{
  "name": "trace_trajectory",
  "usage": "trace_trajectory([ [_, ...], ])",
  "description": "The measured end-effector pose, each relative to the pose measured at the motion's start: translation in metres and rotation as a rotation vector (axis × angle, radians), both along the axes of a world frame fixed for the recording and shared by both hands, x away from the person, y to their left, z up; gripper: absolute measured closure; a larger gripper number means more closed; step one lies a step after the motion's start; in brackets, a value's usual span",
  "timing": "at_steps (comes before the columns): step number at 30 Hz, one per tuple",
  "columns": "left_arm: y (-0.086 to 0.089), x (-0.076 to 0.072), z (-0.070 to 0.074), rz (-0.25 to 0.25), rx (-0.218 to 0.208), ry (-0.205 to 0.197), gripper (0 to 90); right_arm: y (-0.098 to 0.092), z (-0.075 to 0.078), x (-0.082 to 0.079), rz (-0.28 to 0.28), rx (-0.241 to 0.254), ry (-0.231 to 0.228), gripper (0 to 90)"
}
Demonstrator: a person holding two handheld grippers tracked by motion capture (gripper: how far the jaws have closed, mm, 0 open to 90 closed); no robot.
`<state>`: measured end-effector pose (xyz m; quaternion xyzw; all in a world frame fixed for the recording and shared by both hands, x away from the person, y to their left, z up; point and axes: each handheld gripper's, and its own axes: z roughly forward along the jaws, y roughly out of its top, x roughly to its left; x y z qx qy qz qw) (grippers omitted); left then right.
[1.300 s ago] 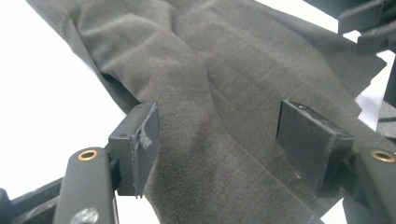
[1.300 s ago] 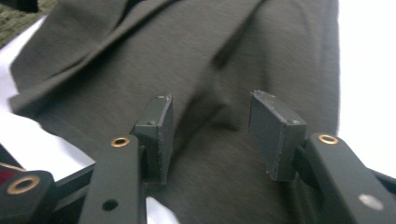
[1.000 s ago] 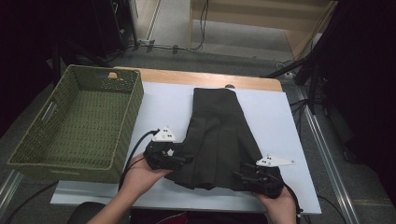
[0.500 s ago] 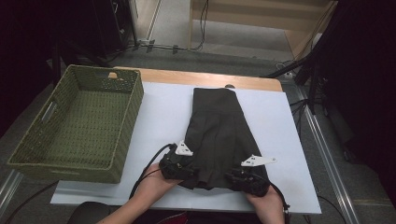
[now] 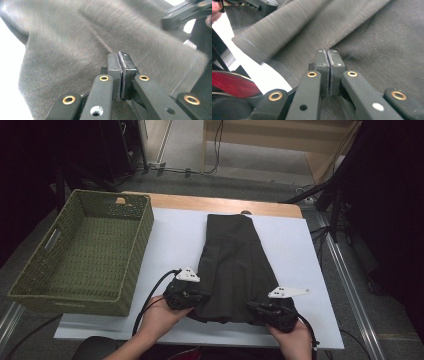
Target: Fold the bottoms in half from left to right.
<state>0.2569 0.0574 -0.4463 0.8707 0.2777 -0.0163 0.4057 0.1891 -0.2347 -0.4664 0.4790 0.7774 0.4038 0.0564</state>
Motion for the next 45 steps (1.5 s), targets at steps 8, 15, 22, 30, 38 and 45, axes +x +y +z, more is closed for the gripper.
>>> trace_trajectory([
  [8, -0.013, -0.017, 0.007, -0.033, -0.017, -0.073, 88.7, -0.022, 0.019, -0.020, -0.043, 0.069, -0.052, 85.8],
  [15, -0.006, -0.009, 0.008, -0.043, -0.081, -0.026, 74.4, -0.040, 0.005, -0.014, -0.104, -0.019, -0.012, 78.2],
  [22, 0.008, 0.003, 0.013, 0.006, -0.080, -0.048, 60.7, -0.042, 0.006, -0.013, -0.120, -0.036, -0.059, 65.4],
  [30, 0.031, 0.016, 0.017, 0.084, -0.045, -0.087, 55.9, -0.038, -0.001, -0.008, -0.094, -0.049, -0.048, 60.3],
  [38, 0.055, 0.031, 0.001, 0.198, -0.004, -0.105, 53.6, -0.029, -0.005, -0.003, -0.061, -0.055, -0.047, 56.3],
  [45, 0.062, 0.032, -0.017, 0.249, 0.078, -0.073, 62.8, -0.020, -0.005, 0.002, -0.019, -0.052, -0.055, 54.8],
])
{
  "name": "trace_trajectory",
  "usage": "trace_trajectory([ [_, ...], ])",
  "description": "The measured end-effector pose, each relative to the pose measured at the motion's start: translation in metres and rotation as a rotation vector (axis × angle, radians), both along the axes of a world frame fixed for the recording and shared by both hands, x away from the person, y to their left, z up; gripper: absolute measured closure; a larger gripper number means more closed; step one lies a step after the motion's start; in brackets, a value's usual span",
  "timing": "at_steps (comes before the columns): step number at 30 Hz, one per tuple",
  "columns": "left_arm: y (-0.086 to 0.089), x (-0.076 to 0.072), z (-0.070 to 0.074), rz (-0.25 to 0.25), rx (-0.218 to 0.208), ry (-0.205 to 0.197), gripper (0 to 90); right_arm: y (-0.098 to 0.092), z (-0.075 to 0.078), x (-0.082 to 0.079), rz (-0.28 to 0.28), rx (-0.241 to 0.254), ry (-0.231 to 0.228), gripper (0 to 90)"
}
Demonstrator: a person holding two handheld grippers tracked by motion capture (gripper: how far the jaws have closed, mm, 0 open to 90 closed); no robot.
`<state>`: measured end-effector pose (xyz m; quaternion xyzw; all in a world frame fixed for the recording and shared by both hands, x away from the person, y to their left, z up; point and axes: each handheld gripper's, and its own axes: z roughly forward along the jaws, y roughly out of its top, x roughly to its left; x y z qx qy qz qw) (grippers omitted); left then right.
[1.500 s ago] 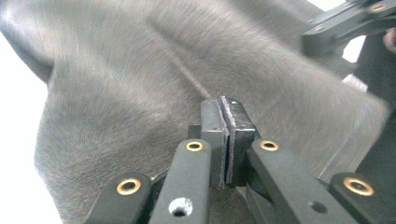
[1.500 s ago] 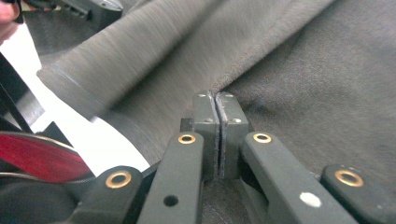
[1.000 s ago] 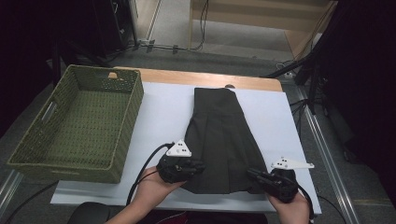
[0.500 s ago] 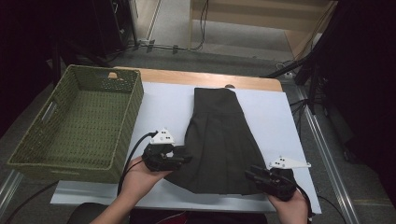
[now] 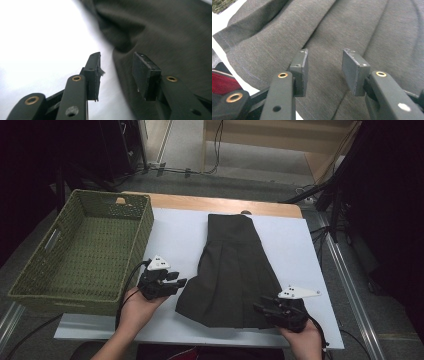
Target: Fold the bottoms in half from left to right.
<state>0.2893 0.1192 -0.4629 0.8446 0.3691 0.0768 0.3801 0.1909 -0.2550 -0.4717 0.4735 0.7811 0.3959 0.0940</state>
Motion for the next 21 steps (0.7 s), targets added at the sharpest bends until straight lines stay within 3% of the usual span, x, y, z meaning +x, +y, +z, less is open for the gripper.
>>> trace_trajectory([
  [5, -0.002, -0.001, -0.020, -0.049, 0.049, 0.048, 69.5, 0.003, 0.000, 0.003, 0.018, 0.002, -0.004, 54.3],
  [9, -0.010, -0.011, -0.024, -0.090, 0.007, 0.047, 61.9, 0.005, -0.001, 0.005, 0.029, 0.001, -0.007, 53.4],
  [12, -0.017, -0.016, -0.030, -0.115, -0.033, 0.070, 55.4, 0.007, -0.002, 0.007, 0.034, 0.000, -0.006, 52.9],
  [16, -0.023, -0.020, -0.036, -0.136, -0.023, 0.074, 52.8, 0.009, -0.002, 0.009, 0.043, -0.004, -0.002, 52.9],
  [18, -0.024, -0.022, -0.039, -0.142, 0.006, 0.086, 52.8, 0.010, -0.002, 0.010, 0.048, -0.005, -0.002, 52.9],
  [21, -0.023, -0.026, -0.042, -0.125, -0.018, 0.070, 56.3, 0.012, -0.004, 0.010, 0.053, -0.007, 0.006, 52.9],
])
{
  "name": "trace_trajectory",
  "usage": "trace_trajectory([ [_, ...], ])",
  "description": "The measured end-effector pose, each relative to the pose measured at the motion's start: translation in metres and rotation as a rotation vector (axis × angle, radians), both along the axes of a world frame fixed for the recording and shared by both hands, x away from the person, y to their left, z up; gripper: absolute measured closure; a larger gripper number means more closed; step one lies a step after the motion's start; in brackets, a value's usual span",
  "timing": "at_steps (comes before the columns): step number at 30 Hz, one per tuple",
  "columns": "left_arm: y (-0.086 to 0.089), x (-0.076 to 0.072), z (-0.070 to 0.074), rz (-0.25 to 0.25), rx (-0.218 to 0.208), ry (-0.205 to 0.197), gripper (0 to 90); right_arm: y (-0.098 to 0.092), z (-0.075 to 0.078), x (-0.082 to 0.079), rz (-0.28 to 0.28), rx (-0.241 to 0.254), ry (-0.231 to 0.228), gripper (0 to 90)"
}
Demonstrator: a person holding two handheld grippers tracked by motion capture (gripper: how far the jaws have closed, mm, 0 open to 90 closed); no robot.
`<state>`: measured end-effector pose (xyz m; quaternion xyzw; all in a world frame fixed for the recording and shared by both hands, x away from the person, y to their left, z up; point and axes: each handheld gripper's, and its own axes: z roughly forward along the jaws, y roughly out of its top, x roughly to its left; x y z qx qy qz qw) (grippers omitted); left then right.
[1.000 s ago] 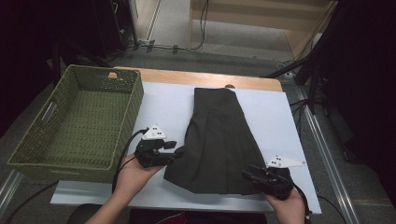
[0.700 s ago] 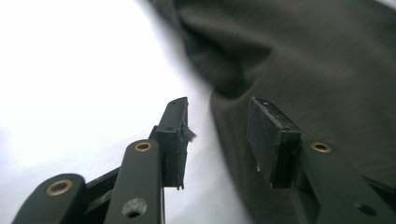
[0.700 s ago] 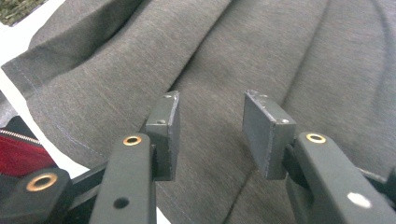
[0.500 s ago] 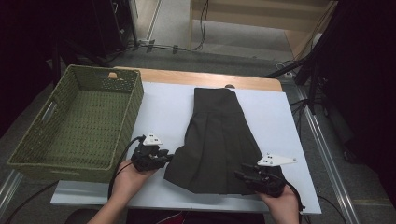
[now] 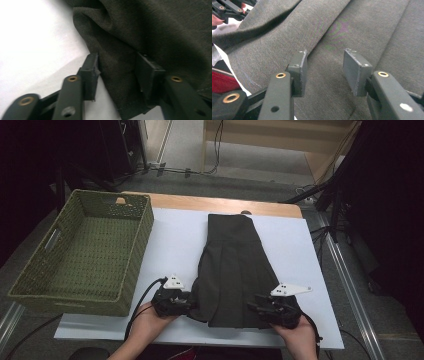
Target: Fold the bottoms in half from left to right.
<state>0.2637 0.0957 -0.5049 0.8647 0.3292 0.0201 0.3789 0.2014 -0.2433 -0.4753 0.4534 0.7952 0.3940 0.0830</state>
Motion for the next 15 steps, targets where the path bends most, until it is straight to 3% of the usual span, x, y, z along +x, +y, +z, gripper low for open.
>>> trace_trajectory([
  [4, -0.001, -0.001, -0.001, 0.019, -0.010, 0.032, 68.9, 0.004, -0.001, 0.000, 0.013, -0.006, 0.000, 52.9],
  [6, -0.003, 0.000, 0.003, 0.048, -0.004, 0.091, 76.2, 0.005, -0.001, 0.000, 0.019, -0.009, 0.000, 53.0],
  [8, -0.003, 0.000, 0.008, 0.051, -0.006, 0.123, 80.1, 0.007, -0.002, 0.000, 0.024, -0.011, 0.001, 53.1],
  [15, -0.001, -0.016, 0.031, 0.045, -0.084, 0.103, 86.3, 0.009, -0.001, 0.001, 0.032, -0.006, 0.001, 54.9],
])
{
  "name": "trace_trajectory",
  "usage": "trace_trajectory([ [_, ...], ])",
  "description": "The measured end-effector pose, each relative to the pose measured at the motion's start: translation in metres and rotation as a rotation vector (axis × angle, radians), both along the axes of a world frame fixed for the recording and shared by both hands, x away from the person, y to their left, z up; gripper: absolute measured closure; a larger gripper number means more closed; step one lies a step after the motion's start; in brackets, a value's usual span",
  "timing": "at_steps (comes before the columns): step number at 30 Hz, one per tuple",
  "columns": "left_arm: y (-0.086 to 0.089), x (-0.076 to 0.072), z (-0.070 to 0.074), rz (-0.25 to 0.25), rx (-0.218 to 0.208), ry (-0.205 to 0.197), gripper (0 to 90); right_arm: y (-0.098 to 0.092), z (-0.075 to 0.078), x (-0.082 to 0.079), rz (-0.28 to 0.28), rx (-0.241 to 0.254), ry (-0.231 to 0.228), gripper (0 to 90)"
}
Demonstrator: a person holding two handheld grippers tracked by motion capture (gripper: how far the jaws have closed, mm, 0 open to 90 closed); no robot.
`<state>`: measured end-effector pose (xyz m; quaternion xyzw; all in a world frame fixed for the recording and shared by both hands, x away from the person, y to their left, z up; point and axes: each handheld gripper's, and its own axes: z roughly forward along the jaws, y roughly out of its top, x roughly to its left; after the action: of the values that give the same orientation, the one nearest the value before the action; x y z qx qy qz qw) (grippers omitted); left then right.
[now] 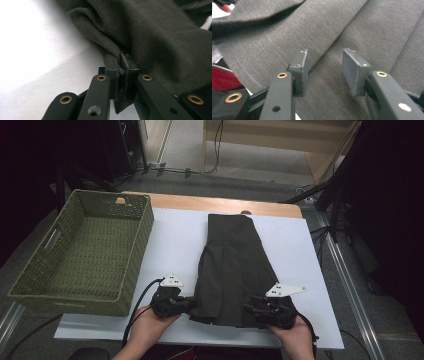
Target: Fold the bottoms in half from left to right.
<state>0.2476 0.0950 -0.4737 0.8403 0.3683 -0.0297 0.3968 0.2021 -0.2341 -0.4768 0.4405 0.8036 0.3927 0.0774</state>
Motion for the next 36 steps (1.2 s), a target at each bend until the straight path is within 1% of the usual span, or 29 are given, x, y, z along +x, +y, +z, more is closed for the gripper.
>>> trace_trajectory([
  [1, 0.001, -0.003, 0.001, -0.001, -0.004, 0.008, 86.8, 0.000, 0.000, 0.000, 0.000, 0.002, -0.002, 55.1],
  [2, 0.001, -0.006, 0.002, -0.003, -0.012, 0.004, 86.9, 0.000, 0.001, 0.000, 0.001, 0.001, -0.002, 55.4],
  [3, 0.001, -0.009, 0.001, -0.012, -0.013, 0.014, 86.8, 0.001, 0.001, 0.000, 0.001, 0.003, -0.001, 55.8],
  [4, 0.000, -0.011, 0.000, -0.018, -0.003, 0.022, 86.8, 0.001, 0.001, 0.000, 0.001, 0.003, -0.006, 55.8],
  [5, -0.001, -0.014, -0.002, -0.021, 0.014, 0.020, 86.5, 0.001, 0.002, 0.000, 0.002, 0.003, -0.008, 56.0],
  [7, -0.006, -0.019, -0.008, -0.064, 0.072, 0.002, 84.8, 0.002, 0.002, 0.000, -0.001, 0.006, -0.010, 56.3],
  [8, -0.007, -0.020, -0.009, -0.075, 0.077, -0.002, 82.0, 0.002, 0.002, 0.000, -0.001, 0.007, -0.011, 56.3],
  [9, -0.006, -0.019, -0.008, -0.077, 0.066, -0.010, 78.3, 0.002, 0.003, 0.000, -0.001, 0.010, -0.013, 56.3],
  [11, -0.003, -0.016, -0.003, -0.070, 0.039, -0.008, 73.8, 0.001, 0.003, 0.000, -0.002, 0.013, -0.017, 56.3],
  [14, 0.006, -0.014, 0.006, -0.058, 0.000, -0.035, 68.9, -0.001, 0.004, 0.001, -0.005, 0.019, -0.017, 56.1],
  [15, 0.009, -0.013, 0.010, -0.053, -0.023, -0.043, 66.7, -0.002, 0.004, 0.001, -0.005, 0.020, -0.018, 55.5],
  [16, 0.012, -0.013, 0.013, -0.045, -0.048, -0.050, 66.4, -0.003, 0.003, 0.002, -0.009, 0.024, -0.022, 54.4],
  [17, 0.014, -0.012, 0.017, -0.039, -0.065, -0.062, 64.2, -0.003, 0.004, 0.003, -0.011, 0.028, -0.023, 52.8],
  [18, 0.015, -0.011, 0.020, -0.035, -0.072, -0.080, 61.9, -0.004, 0.004, 0.003, -0.015, 0.029, -0.028, 51.6],
  [19, 0.015, -0.009, 0.021, -0.030, -0.070, -0.094, 60.3, -0.005, 0.004, 0.005, -0.017, 0.034, -0.027, 50.7],
  [22, 0.014, -0.002, 0.022, -0.022, -0.066, -0.104, 54.3, -0.006, 0.005, 0.010, -0.019, 0.040, -0.037, 47.1],
  [24, 0.012, 0.003, 0.022, -0.024, -0.060, -0.116, 53.7, -0.007, 0.006, 0.014, -0.022, 0.044, -0.046, 45.7],
  [25, 0.010, 0.006, 0.022, -0.023, -0.053, -0.125, 50.3, -0.007, 0.006, 0.015, -0.028, 0.048, -0.050, 44.6],
  [27, 0.005, 0.014, 0.022, -0.029, -0.042, -0.133, 49.7, -0.009, 0.008, 0.020, -0.034, 0.051, -0.063, 43.6],
  [30, -0.001, 0.024, 0.022, -0.032, -0.044, -0.139, 47.8, -0.011, 0.009, 0.028, -0.047, 0.049, -0.070, 42.7],
  [33, -0.007, 0.034, 0.023, -0.035, -0.044, -0.155, 46.9, -0.012, 0.009, 0.035, -0.056, 0.050, -0.075, 42.6],
  [36, -0.014, 0.043, 0.022, -0.042, -0.040, -0.160, 46.9, -0.012, 0.009, 0.043, -0.058, 0.047, -0.071, 42.8],
])
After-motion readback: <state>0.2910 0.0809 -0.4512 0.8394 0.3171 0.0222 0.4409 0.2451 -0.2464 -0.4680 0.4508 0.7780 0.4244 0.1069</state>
